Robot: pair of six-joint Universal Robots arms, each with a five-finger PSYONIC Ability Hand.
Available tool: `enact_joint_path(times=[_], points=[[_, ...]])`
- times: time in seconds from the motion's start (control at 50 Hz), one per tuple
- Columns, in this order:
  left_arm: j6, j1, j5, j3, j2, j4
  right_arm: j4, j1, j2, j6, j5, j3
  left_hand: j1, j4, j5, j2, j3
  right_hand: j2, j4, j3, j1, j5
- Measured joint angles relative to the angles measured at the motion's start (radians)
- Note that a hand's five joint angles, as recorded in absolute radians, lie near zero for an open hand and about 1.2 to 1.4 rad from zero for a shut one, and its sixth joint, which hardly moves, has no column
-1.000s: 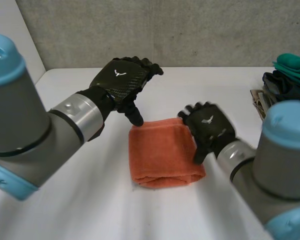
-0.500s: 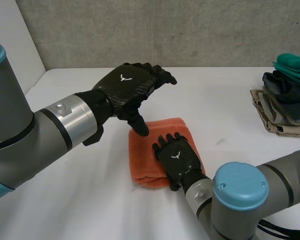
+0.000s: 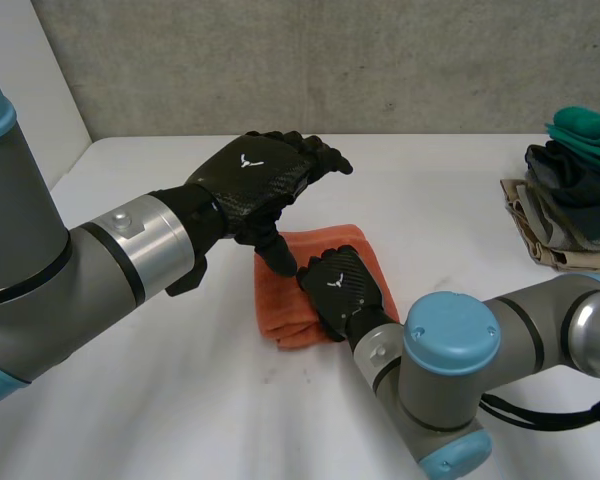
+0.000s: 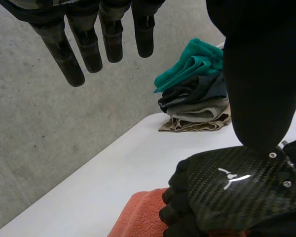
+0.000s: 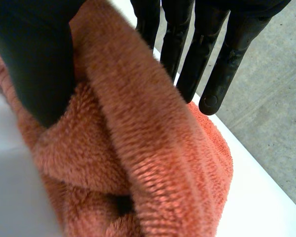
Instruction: Fold the laundry.
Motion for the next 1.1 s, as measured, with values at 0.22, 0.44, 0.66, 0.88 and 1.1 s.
enact_joint_path(times=[0.22,0.44,0.66,0.88,1.1], points=[[-0.001,0.004,-0.001,0.000,0.006,0.000,0.015,-0.034,0.071,-0.001,0.001,-0.112,0.000,0.000,0.000,0.000,0.000,0.372,0.396,0.359,0.212,0.344],[-0.012,0.027,-0.001,0.003,0.035,0.001,0.024,-0.121,0.030,-0.021,-0.017,-0.248,0.002,0.002,0.004,0.002,0.002,0.372,0.402,0.359,0.212,0.344],[-0.079,0.063,0.000,0.007,0.057,0.002,0.012,-0.265,-0.088,-0.013,-0.191,-0.433,0.002,0.002,0.004,0.002,0.002,0.372,0.404,0.359,0.230,0.344],[-0.101,0.063,-0.001,0.009,0.065,0.008,0.014,-0.558,-0.107,0.097,-0.277,-0.737,0.002,0.002,0.004,0.002,0.002,0.372,0.405,0.368,0.233,0.344],[-0.100,0.063,-0.001,0.006,0.064,0.009,-0.080,-0.802,-0.018,0.294,-0.458,-0.839,0.002,0.002,0.004,0.002,0.002,0.374,0.408,0.376,0.233,0.344]])
